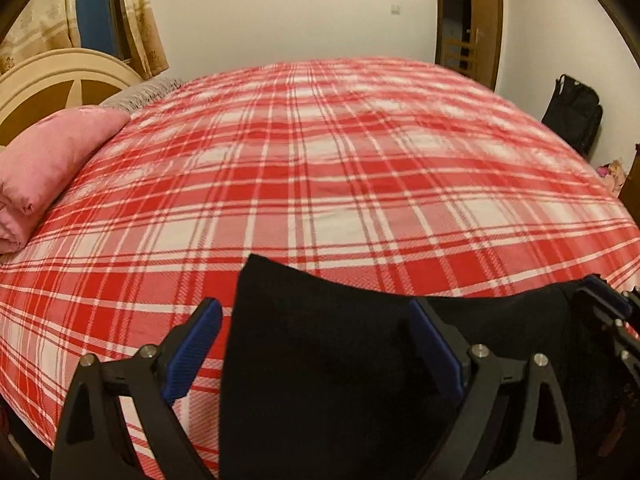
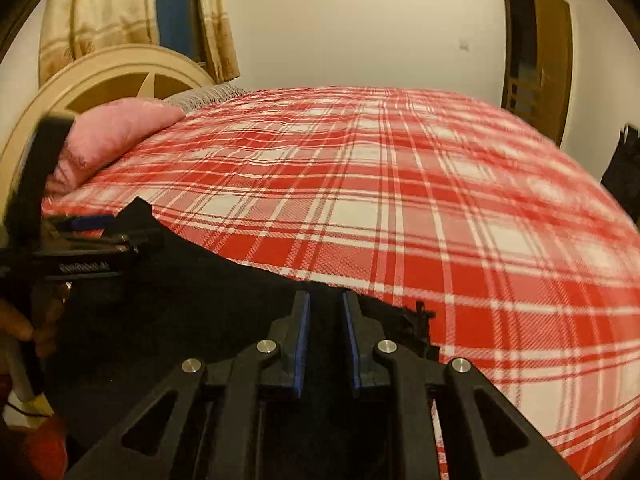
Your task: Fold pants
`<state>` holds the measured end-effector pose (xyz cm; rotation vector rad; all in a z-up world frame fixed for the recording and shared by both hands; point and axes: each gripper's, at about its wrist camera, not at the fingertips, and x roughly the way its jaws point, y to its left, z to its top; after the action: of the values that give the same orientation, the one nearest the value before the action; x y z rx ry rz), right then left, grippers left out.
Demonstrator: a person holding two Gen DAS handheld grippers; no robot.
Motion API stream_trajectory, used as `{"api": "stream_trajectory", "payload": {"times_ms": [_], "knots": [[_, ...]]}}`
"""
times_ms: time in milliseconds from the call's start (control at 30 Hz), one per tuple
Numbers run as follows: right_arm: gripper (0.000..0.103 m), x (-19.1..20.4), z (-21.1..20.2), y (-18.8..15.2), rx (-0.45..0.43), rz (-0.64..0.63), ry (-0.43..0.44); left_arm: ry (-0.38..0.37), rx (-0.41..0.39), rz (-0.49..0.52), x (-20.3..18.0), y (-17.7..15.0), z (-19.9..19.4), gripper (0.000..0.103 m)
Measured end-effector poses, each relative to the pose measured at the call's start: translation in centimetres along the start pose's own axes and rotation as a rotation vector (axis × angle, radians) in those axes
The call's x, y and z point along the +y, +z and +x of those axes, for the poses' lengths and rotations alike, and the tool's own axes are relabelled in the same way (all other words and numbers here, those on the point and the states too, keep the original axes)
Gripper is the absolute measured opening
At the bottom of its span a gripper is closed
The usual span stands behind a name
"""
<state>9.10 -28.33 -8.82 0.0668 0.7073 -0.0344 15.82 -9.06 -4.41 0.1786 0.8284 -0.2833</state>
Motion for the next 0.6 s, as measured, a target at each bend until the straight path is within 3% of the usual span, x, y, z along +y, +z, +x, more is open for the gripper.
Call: {"api": "stream_trajectory", "payload": {"times_ms": [167, 267, 600], "knots": [[0.017, -0.4, 0.3, -0.4, 0.003, 0.01, 0.01, 0.006, 0.07, -0.044, 0.6, -0.7, 2.4, 0.097], [0.017, -0.5, 1.0, -0.1, 0.013, 0.015, 0.007, 0.014, 0.073, -0.057, 0.7, -0.7, 2.8, 0.103], [0.017, -0.9, 2.1, 0.5, 0.026, 0.065, -0.007, 0.002, 0.112, -0.109, 1.5, -0.5, 5.2, 0.103]]}}
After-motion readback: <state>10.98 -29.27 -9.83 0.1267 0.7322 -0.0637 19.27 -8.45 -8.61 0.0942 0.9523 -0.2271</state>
